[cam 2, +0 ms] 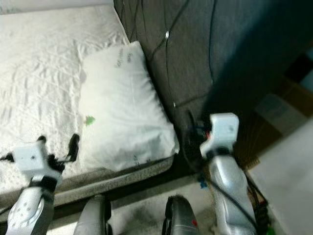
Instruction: Clean up the room
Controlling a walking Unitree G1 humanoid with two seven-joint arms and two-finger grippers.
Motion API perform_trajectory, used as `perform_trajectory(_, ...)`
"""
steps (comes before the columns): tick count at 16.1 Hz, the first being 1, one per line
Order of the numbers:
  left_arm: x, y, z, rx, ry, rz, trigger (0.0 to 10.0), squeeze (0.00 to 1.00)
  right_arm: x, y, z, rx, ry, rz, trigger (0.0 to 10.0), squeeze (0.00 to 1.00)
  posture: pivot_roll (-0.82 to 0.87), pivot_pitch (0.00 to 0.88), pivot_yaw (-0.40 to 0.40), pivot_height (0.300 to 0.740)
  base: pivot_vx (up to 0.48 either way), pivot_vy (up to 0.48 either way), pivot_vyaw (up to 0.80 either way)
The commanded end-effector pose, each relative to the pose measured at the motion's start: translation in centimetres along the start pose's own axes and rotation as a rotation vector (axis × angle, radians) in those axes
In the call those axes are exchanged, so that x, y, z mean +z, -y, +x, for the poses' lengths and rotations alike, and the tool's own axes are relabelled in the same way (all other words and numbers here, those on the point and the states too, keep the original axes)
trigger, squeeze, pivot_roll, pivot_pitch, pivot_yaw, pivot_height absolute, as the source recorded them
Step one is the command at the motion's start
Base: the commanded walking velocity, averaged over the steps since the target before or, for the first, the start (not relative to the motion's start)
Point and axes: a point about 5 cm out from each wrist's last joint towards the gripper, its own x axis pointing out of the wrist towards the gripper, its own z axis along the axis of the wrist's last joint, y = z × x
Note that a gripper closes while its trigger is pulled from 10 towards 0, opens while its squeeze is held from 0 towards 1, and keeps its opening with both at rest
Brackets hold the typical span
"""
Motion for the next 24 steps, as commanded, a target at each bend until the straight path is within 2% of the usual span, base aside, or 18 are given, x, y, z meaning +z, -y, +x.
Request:
perform_trajectory(1, 0.3, -0.1, -0.2, 0.004, 0.007, 0.005, 10.0, 0.0, -0.3, 0.6, -1.0, -0.011, -0.034, -0.005, 10.0, 0.0, 0.13, 0.165, -0.018, 0.683, 0.0, 0.0, 0.0)
perform_trajectory(4, 0.7, 0.0, 0.0, -0.006, 0.009, 0.008, 10.0, 0.0, -0.2, 0.8, -2.1, -0.002, -0.058, -0.024, 10.0, 0.0, 0.11, 0.187, -0.015, 0.704, 0.0, 0.0, 0.0)
perform_trajectory(8, 1.3, 1.0, 0.4, -0.056, 0.026, 0.01, 10.0, 0.0, 1.4, 0.1, -0.8, 0.001, -0.006, -0.019, 10.0, 0.0, 0.11, 0.211, -0.022, 0.74, 0.0, 0.0, 0.0)
perform_trajectory(10, 1.4, 1.2, 0.7, -0.084, 0.03, 0.014, 10.0, 0.0, 2.0, -1.2, -0.1, 0.039, 0.018, -0.004, 10.0, 0.0, 0.12, 0.203, -0.017, 0.74, 0.0, 0.0, 0.0)
perform_trajectory(12, 0.8, 1.1, 1.0, -0.073, 0.018, 0.011, 10.0, 0.0, 1.9, -1.9, 0.5, 0.05, 0.028, 0.011, 10.0, 0.0, 0.12, 0.175, -0.014, 0.74, 0.0, 0.0, 0.0)
perform_trajectory(15, -0.7, 1.3, 1.7, -0.058, -0.003, 0.0, 10.0, 0.0, 1.0, -2.3, 2.2, 0.052, 0.034, 0.038, 10.0, 0.0, 0.13, 0.069, -0.02, 0.74, 0.0, 0.0, 0.0)
perform_trajectory(19, -1.1, 1.4, 3.1, -0.061, 0.013, 0.007, 10.0, 0.0, 0.6, -3.3, 3.8, 0.109, 0.034, 0.063, 10.0, 0.0, 0.13, 0.0, -0.025, 0.74, 0.0, 0.0, 0.0)
perform_trajectory(21, -1.0, 1.5, 3.5, -0.066, 0.031, 0.007, 10.0, 0.0, 0.1, -2.8, 3.5, 0.105, 0.031, 0.044, 10.0, 0.0, 0.13, 0.0, -0.031, 0.74, 0.0, 0.0, 0.0)
perform_trajectory(23, -1.2, 1.2, 3.2, -0.059, 0.033, 0.006, 10.0, 0.0, -0.7, -1.8, 2.4, 0.099, 0.001, 0.027, 10.0, 0.0, 0.12, 0.0, -0.033, 0.74, 0.0, 0.0, 0.0)
perform_trajectory(24, -1.5, 1.0, 2.8, -0.056, 0.032, -0.004, 10.0, 0.0, -1.2, -1.2, 1.3, 0.1, -0.024, 0.017, 10.0, 0.0, 0.12, 0.005, -0.034, 0.74, 0.0, 0.0, 0.0)
